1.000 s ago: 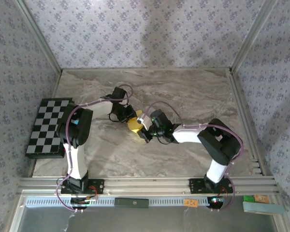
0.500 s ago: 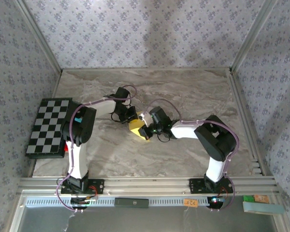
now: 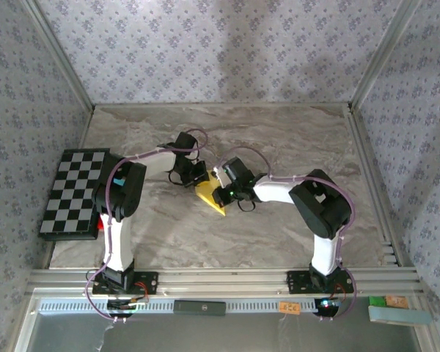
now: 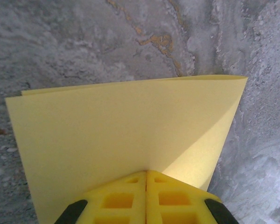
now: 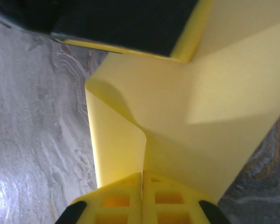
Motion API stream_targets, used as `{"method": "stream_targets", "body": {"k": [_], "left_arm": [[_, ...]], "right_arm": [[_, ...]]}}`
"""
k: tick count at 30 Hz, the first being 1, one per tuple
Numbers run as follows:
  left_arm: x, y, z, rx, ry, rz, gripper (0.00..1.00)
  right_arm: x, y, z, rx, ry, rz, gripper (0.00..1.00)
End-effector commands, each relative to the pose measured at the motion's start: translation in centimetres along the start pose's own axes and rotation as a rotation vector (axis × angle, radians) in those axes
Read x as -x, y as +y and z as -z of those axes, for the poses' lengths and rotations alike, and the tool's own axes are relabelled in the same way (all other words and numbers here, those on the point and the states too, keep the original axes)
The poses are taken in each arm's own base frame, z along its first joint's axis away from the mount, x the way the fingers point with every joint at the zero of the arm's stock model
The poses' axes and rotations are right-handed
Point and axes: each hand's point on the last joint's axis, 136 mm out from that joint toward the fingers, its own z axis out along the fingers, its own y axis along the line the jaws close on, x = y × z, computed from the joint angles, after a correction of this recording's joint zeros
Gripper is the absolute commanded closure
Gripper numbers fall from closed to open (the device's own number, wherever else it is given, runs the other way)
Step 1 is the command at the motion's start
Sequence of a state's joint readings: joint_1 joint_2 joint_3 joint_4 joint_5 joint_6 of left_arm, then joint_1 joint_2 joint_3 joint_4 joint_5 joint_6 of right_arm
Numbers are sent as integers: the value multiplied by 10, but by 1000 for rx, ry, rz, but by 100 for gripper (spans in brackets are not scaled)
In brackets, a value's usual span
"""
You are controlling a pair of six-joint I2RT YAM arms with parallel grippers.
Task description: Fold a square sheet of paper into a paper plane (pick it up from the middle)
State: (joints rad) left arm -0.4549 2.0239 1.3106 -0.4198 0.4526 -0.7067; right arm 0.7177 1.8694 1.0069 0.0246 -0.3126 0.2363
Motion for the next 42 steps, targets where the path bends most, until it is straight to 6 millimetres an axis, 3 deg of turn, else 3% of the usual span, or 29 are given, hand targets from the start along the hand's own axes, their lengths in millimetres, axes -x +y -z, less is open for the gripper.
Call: {"method": "stream_targets", "body": {"k": [1, 31, 42], "left_arm": [[-13, 13, -11, 55, 52, 9, 93], [-12, 10, -14, 44, 71, -2, 96], [-6, -5, -3, 18, 52, -27, 96]], "right_arm": [[-2, -9, -1, -35, 32, -52, 100], [2, -10, -2, -46, 44, -35, 100], [-6, -18, -7, -82, 77, -42, 100]]}}
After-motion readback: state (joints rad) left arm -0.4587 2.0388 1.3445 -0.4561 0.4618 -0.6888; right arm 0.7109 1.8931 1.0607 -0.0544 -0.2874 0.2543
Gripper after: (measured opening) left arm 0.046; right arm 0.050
